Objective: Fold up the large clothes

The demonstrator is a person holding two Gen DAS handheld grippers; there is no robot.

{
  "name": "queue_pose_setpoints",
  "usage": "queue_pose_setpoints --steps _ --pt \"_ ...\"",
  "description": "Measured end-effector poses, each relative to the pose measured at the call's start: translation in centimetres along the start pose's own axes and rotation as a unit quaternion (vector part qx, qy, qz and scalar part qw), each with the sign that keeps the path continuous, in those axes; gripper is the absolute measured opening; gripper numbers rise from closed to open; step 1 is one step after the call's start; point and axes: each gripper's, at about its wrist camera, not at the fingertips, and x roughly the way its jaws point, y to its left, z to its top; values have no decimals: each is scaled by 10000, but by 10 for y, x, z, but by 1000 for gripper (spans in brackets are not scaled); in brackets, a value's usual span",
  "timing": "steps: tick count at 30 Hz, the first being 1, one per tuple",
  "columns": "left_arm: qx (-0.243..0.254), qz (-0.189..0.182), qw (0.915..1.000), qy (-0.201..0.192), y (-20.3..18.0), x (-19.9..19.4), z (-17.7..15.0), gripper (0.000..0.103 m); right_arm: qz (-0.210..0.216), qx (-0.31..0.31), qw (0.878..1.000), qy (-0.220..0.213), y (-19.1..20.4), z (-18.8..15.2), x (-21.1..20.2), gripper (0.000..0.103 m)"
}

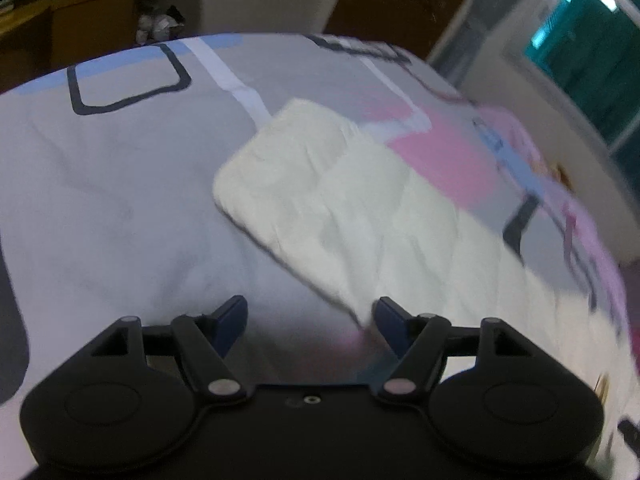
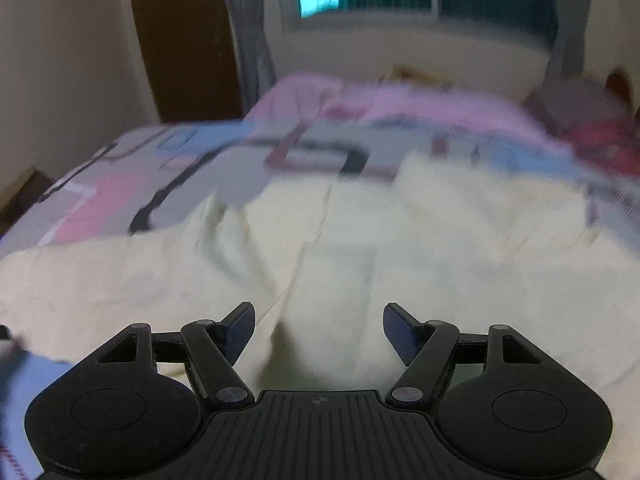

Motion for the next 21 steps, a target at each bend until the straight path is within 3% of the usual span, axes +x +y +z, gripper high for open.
queue_pose_setpoints --steps 2,4,7,10,15,18,21 --pt "-123 -49 9999 -95 4 5 6 69 -265 95 9995 131 -11 -2 7 70" --pt "-182 -61 9997 -170 4 10 11 69 -234 469 9978 405 -25 -8 18 70" --pt "-104 -13 9997 -238 -2 16 16 66 -223 527 9964 623 -25 -19 31 70" --pt "50 64 9996 -281 -8 19 17 52 -336 401 9964 672 -20 -27 42 70" --pt "18 -47 9995 -319 -6 18 17 17 -473 183 9967 640 -16 -33 49 70" --pt "39 -118 9993 -366 -11 15 18 7 -476 178 9966 649 -15 -34 50 70" --pt "188 -213 9981 -543 -21 2 18 6 -453 209 9965 671 -17 -33 49 70"
